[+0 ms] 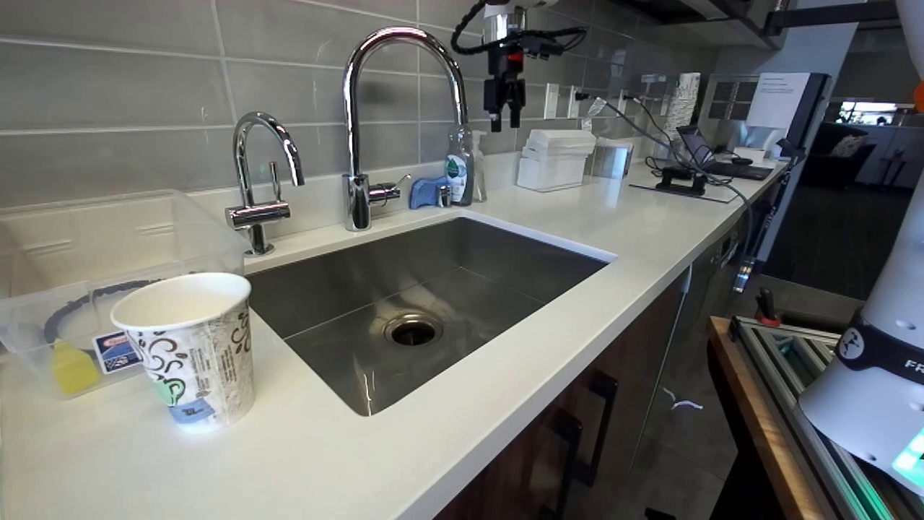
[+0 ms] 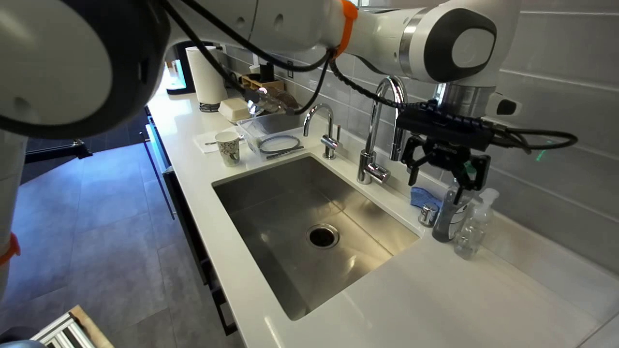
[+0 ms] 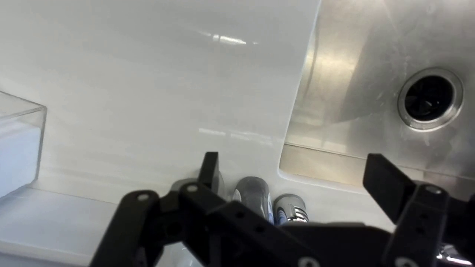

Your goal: Move the bottle with a green cup to the right closer to the edge

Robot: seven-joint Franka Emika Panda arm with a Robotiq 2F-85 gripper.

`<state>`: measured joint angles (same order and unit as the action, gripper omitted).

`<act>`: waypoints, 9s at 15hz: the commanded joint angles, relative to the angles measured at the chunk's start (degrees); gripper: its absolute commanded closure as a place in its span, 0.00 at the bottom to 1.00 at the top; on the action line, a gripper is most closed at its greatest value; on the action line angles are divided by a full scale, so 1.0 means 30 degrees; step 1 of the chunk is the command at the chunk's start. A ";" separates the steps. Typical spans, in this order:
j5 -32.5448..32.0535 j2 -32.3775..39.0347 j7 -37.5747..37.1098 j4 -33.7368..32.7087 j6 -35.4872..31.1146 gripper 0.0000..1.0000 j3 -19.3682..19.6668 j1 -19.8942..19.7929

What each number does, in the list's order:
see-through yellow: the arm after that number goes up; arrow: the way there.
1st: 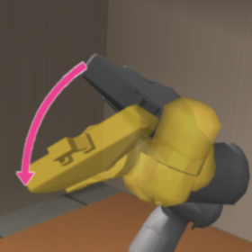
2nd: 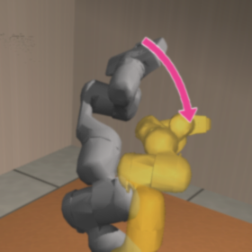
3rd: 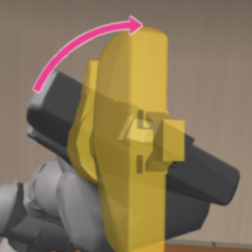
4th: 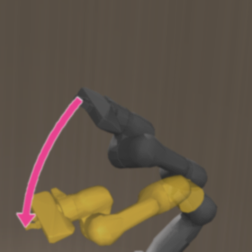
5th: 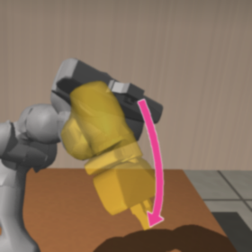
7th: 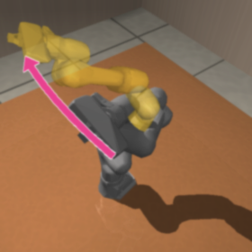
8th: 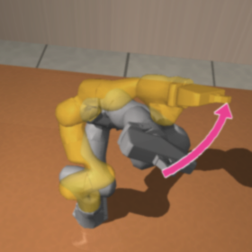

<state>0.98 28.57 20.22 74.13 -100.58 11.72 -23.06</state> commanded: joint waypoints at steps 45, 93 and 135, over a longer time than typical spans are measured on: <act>0.2023 0.4120 -0.4005 -0.5653 -0.4436 0.61 0.0041 -0.0381; -0.0647 -0.5485 -0.4507 0.4853 0.2197 0.91 0.1722 -0.0530; -0.2757 -1.2285 -0.0819 1.1612 -0.0079 0.00 0.2067 0.1454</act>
<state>-4.83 -4.96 16.90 107.24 -104.95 18.96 -20.64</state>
